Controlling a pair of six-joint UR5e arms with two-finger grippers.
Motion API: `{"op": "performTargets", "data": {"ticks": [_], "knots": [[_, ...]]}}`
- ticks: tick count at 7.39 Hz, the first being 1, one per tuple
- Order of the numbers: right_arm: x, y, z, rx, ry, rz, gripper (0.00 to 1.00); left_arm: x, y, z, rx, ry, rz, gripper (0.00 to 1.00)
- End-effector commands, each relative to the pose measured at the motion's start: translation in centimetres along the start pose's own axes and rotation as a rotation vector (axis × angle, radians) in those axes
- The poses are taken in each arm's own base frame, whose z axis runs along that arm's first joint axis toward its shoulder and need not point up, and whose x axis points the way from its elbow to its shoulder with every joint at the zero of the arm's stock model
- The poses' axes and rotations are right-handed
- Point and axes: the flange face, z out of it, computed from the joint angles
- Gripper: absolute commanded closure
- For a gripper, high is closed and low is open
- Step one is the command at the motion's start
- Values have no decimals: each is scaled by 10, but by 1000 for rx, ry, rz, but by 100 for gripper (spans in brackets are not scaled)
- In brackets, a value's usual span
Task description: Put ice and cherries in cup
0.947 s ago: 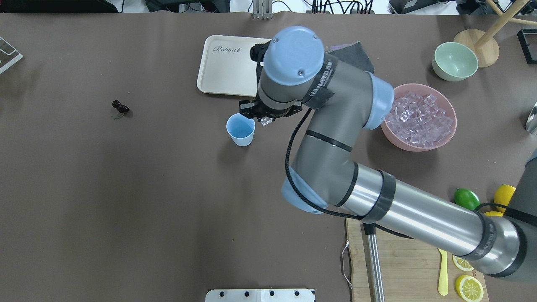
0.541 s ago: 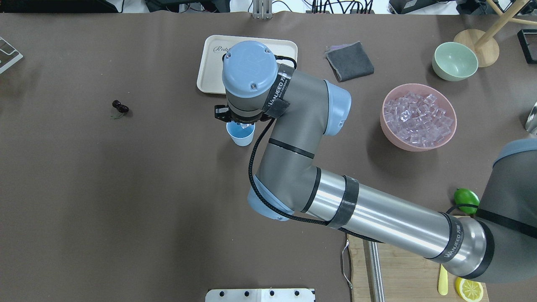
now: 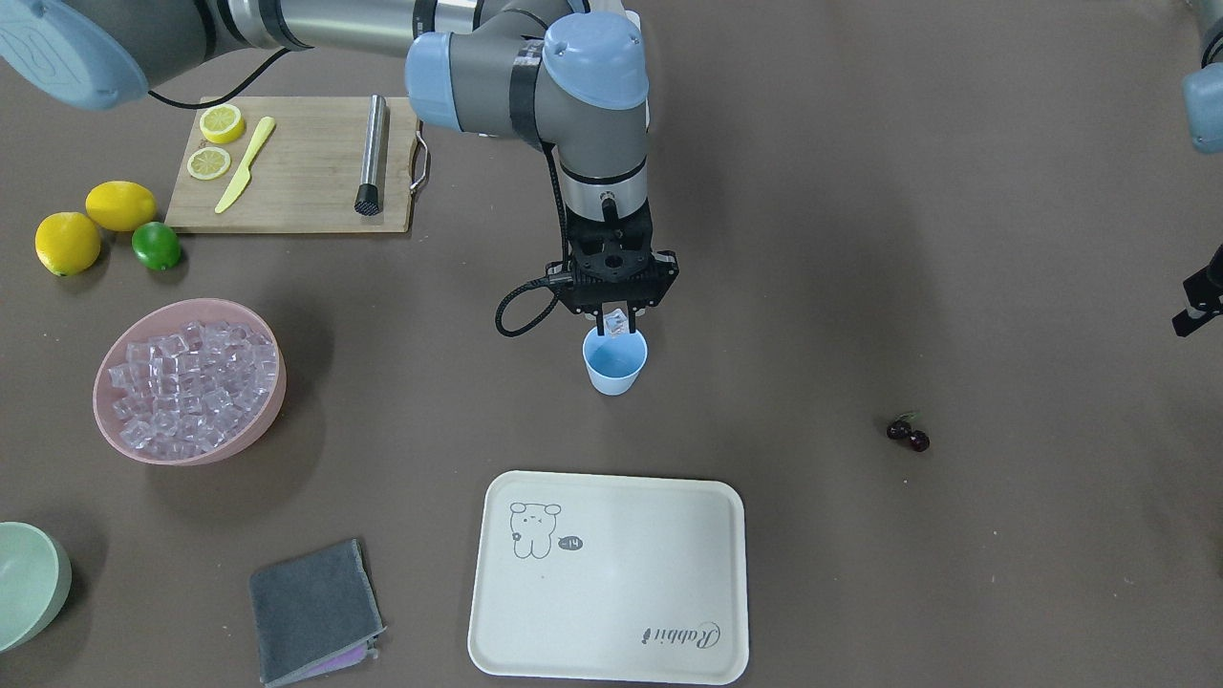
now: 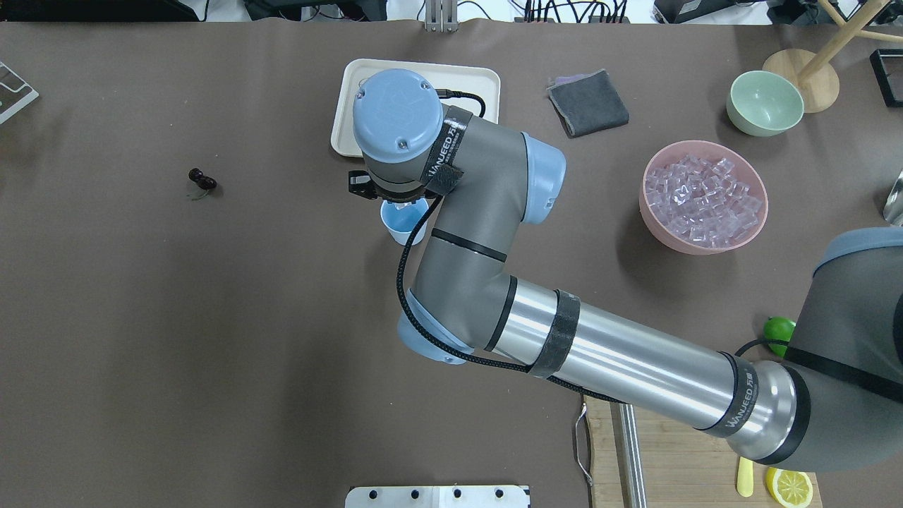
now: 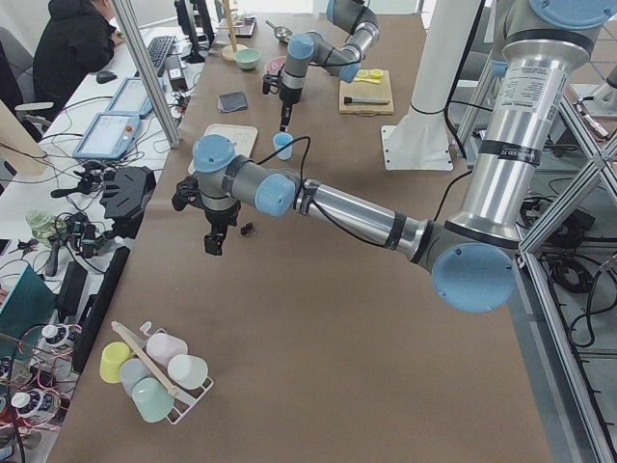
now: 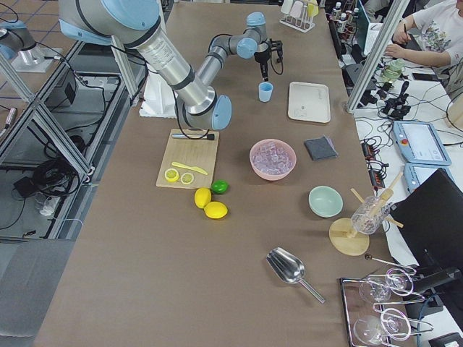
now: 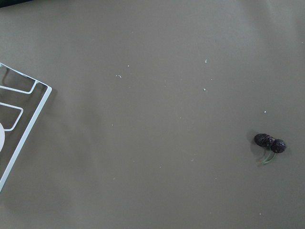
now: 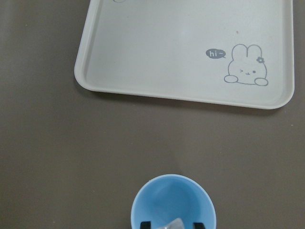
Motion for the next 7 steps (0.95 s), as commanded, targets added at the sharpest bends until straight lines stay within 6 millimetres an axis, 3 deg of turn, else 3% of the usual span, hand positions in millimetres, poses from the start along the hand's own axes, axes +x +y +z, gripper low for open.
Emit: {"op": "performTargets", "data": {"ticks": [1,2,3,4,5,6,7], "knots": [[1,-2,13,-6,21,6,100,1,0,0,1,1,2,2],[2,-7,30,28,-6,-3,100,0,0,1,-1,-1,2,2],[3,-8,38,30,-10,-5,66,-2,-1,3,5,0,7,2],[1,-6,38,29,-14,-12,8,-3,-3,5,4,0,6,2],[3,-5,37,30,-15,-13,1,-3,-3,5,4,0,4,2],[3,-4,34,26,-23,-16,1,-4,-3,6,3,-1,3,2],[9,-3,18,28,-51,-17,1,-4,-3,6,2,1,2,2]]}}
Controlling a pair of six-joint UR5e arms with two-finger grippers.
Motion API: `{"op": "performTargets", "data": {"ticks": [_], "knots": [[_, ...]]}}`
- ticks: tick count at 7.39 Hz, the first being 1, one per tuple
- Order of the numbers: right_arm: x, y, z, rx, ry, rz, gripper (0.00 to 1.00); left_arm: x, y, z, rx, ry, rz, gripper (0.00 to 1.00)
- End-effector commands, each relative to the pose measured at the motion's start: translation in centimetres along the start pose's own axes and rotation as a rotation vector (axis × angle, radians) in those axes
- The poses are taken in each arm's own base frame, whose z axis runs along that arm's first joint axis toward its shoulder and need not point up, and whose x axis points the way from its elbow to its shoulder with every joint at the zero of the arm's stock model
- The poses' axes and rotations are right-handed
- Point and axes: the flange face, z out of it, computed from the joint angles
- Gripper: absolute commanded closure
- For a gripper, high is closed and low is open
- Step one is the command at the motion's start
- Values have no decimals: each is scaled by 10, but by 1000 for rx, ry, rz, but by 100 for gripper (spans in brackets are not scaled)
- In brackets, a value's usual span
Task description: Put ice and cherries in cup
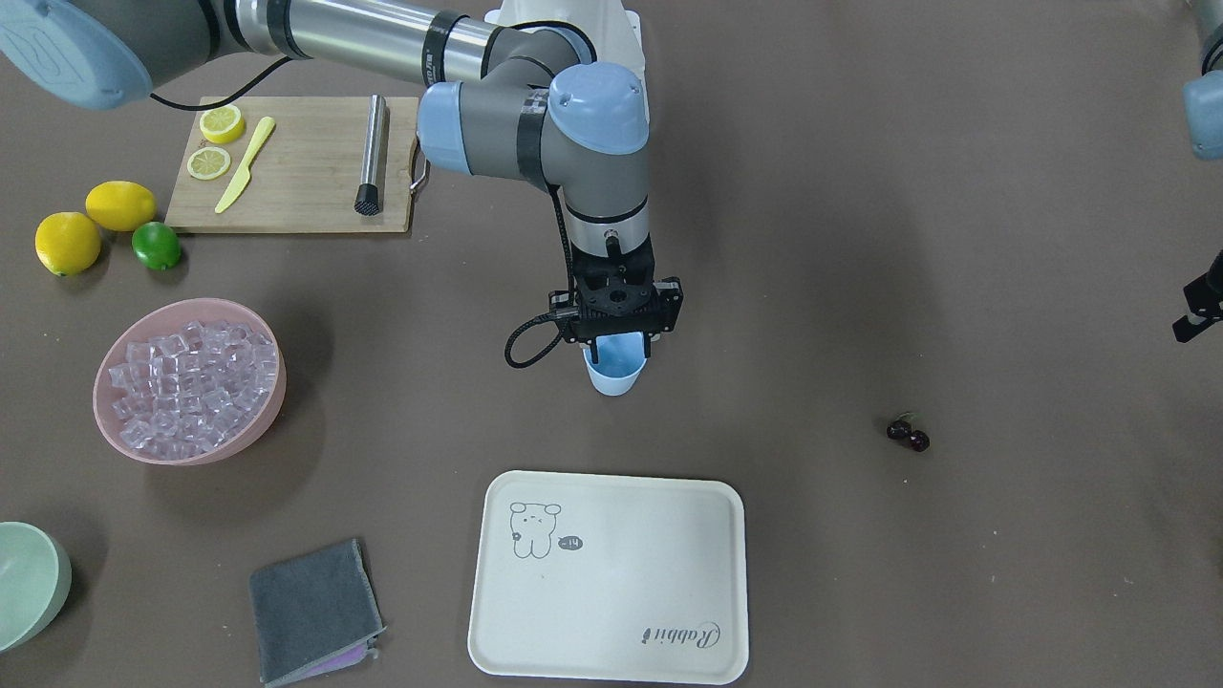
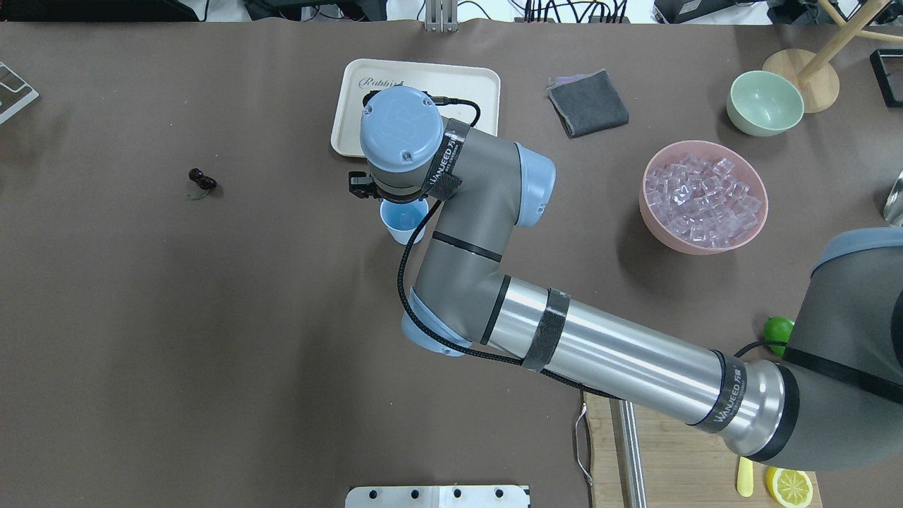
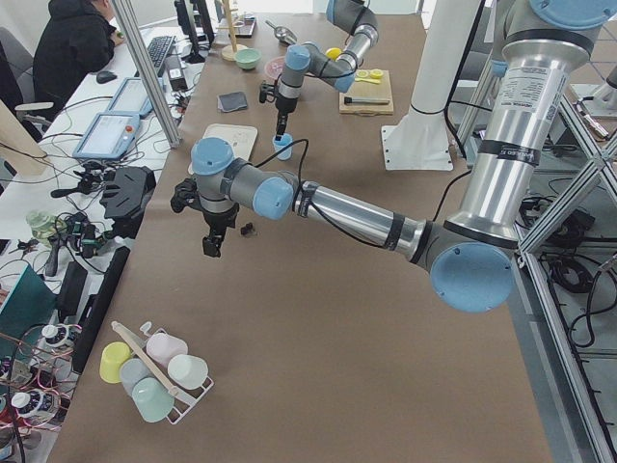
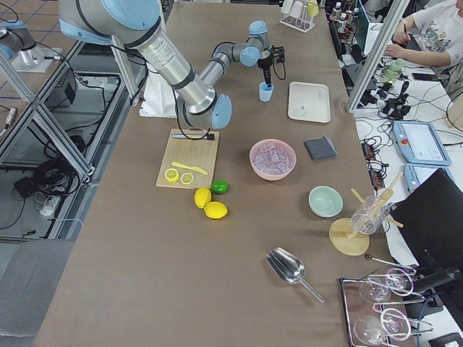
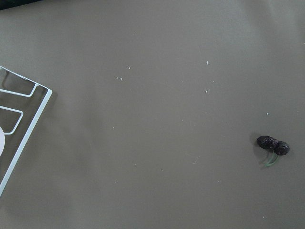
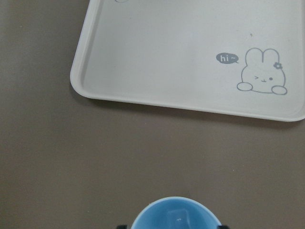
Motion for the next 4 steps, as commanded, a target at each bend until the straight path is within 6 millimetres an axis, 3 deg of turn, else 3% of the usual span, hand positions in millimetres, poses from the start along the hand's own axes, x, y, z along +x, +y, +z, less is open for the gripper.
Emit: {"op": "performTargets", "data": {"ticks": [1,2,3,4], "knots": [[45,-14,-36,-12,-59,19,1,0,0,0,0,0,0,2],[124,-32,-63,-76,-95,-13,1,0,-2,0,0,0,1,2],[212,-38,-81,-98,-101,-104,1,-3,-3,4,-7,-1,-5,2],[296,-52,-86,-114,-82,-247,1,-3,-3,3,-5,-1,-3,2]]}}
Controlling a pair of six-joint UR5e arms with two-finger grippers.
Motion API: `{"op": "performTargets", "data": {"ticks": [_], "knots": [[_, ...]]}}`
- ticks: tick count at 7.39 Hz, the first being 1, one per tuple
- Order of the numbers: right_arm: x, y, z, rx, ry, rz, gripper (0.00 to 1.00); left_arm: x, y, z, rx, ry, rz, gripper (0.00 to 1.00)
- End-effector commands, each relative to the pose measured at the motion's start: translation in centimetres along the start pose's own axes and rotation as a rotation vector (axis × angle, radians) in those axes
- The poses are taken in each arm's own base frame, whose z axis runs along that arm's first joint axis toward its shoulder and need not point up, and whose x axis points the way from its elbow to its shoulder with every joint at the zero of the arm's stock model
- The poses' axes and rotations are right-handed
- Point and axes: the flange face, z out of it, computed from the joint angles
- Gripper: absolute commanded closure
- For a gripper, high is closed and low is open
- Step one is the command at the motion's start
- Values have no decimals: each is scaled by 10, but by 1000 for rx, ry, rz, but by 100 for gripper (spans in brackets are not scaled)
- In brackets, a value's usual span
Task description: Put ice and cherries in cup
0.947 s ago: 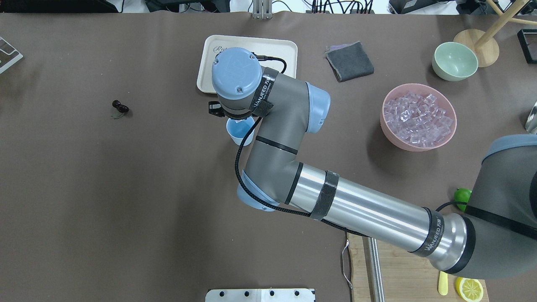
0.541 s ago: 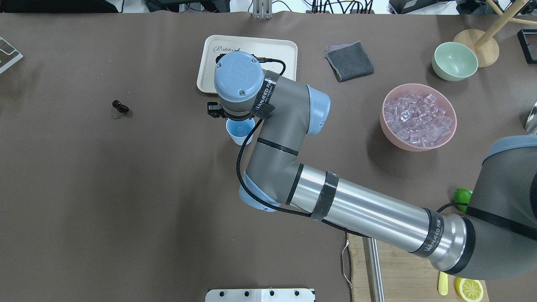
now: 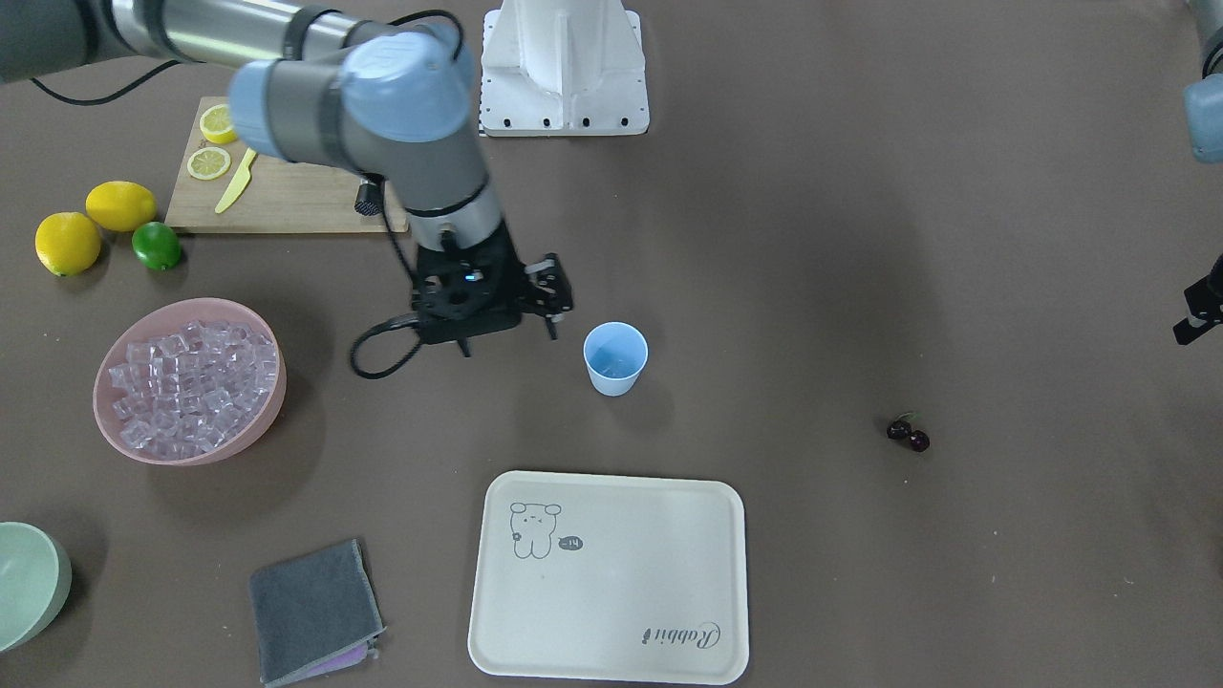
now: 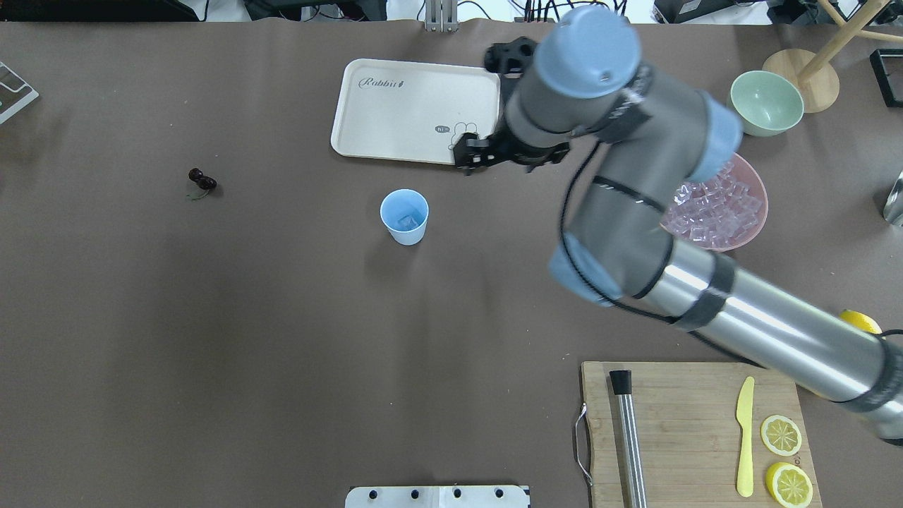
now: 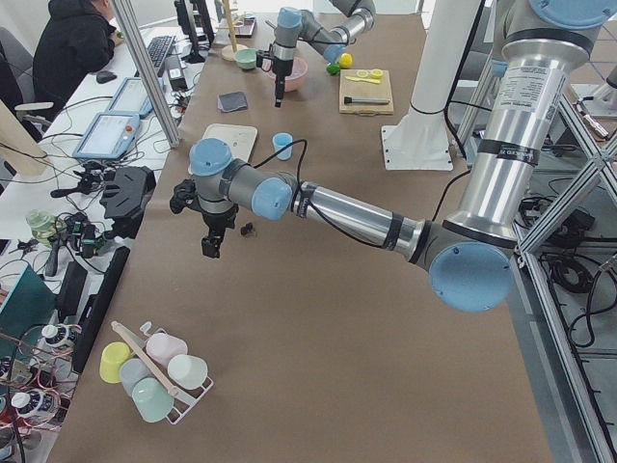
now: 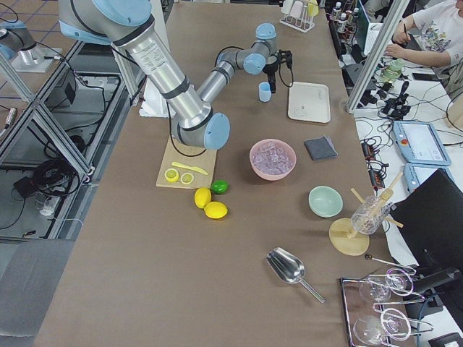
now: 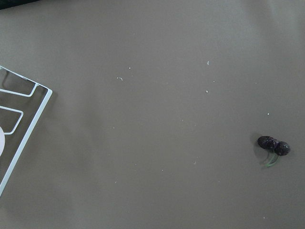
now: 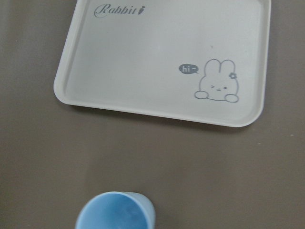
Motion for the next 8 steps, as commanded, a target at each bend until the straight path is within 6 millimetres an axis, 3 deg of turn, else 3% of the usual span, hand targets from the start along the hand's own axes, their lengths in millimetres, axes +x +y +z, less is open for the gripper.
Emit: {"op": "performTargets", "data": {"ticks": [1,2,3,4,5,8], "knots": [[188,12,-26,-98,25,-246,1,0,0,-1,9,1,6,2],[239,20,-29,-119,49,-283,1,1,2,-1,12,2,7,2],[248,24,-24,-128,68,-272,1,0,2,0,11,2,9,2],[270,21,-2,-150,121,-257,2,-1,0,1,9,1,9,2],[279,16,10,-135,128,-277,2,1,-1,-1,13,2,11,2],[273,24,29,-160,121,-288,10,0,-1,0,12,2,10,2]]}}
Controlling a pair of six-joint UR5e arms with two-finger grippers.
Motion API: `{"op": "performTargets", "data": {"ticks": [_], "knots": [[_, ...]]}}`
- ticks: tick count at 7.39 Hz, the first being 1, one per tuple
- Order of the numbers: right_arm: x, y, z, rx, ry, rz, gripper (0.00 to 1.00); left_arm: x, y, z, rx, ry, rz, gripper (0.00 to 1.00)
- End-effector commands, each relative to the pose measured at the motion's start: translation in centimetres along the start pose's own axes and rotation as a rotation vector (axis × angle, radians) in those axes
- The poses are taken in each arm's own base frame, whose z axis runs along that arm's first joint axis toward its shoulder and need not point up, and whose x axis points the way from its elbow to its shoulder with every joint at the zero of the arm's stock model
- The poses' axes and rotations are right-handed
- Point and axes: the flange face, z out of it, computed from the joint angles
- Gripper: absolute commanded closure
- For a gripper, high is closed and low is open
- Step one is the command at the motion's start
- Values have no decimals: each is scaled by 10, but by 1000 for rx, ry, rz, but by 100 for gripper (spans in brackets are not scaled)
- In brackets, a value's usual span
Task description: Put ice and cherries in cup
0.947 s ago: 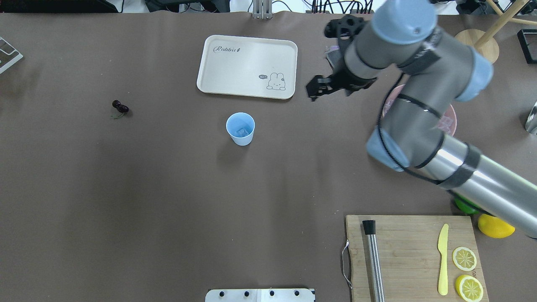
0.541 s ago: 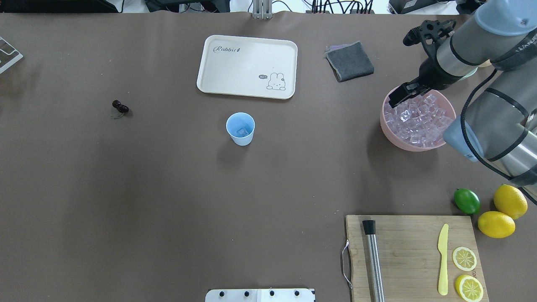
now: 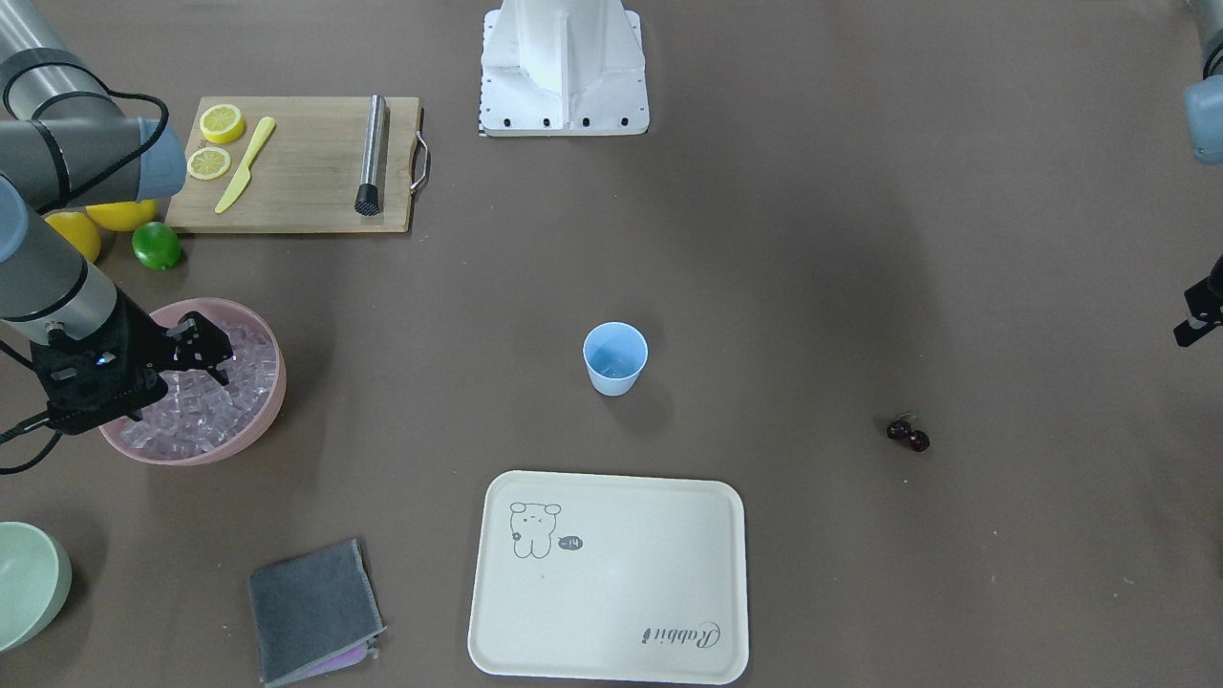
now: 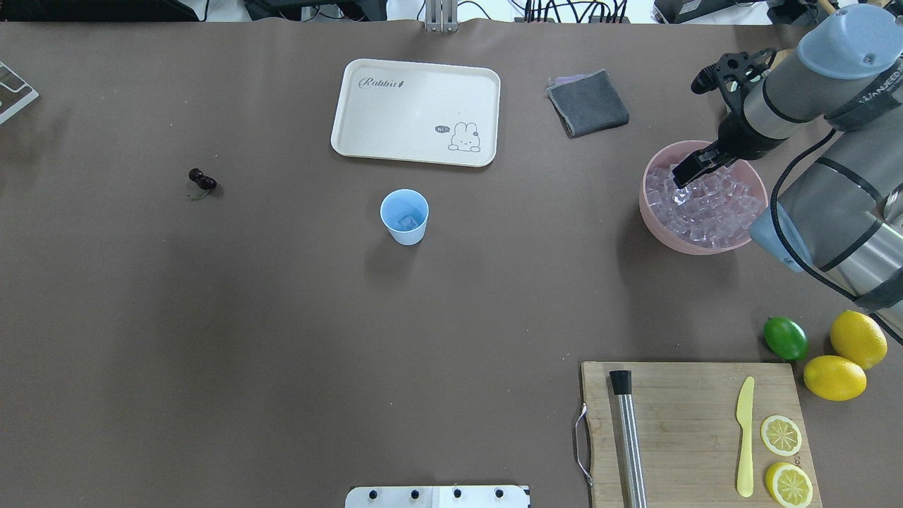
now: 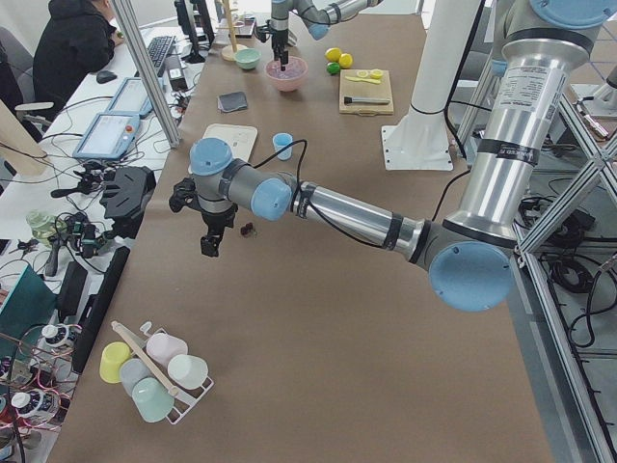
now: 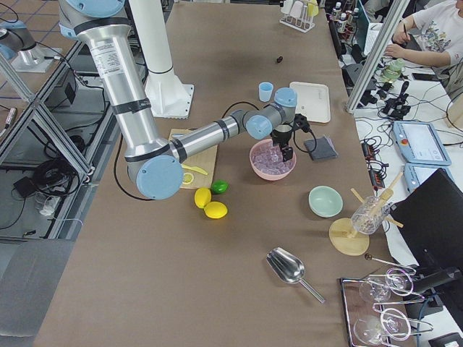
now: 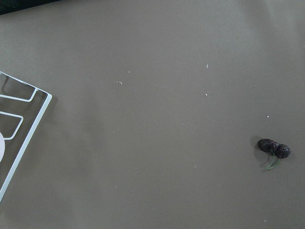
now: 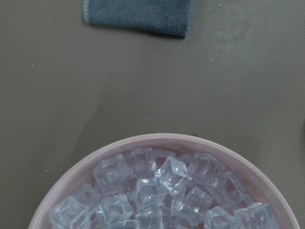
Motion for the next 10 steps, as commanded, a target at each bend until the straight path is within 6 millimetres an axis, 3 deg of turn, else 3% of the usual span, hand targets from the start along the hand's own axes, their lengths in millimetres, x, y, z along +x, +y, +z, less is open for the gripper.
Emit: {"op": "performTargets", "data": {"ticks": [1,4,5,7,8,9,10], "knots": [[-5,3,21,-21,-2,-14,14,-1,0,1,-3,0,-3,2],[1,10,38,-7,2,-23,15,0,-1,1,-1,0,-1,2],[-2,11,40,-7,-1,-21,30,1,-1,0,0,1,0,2],[-10,5,38,1,-8,26,71,0,-1,1,-2,0,-1,2],[-15,2,33,11,-15,27,85,1,-1,2,-3,1,0,2],[-21,0,26,23,-22,19,96,-2,0,4,-8,0,-4,2],[-25,-1,18,33,-35,15,100,-3,0,6,-11,-1,-5,2]]}}
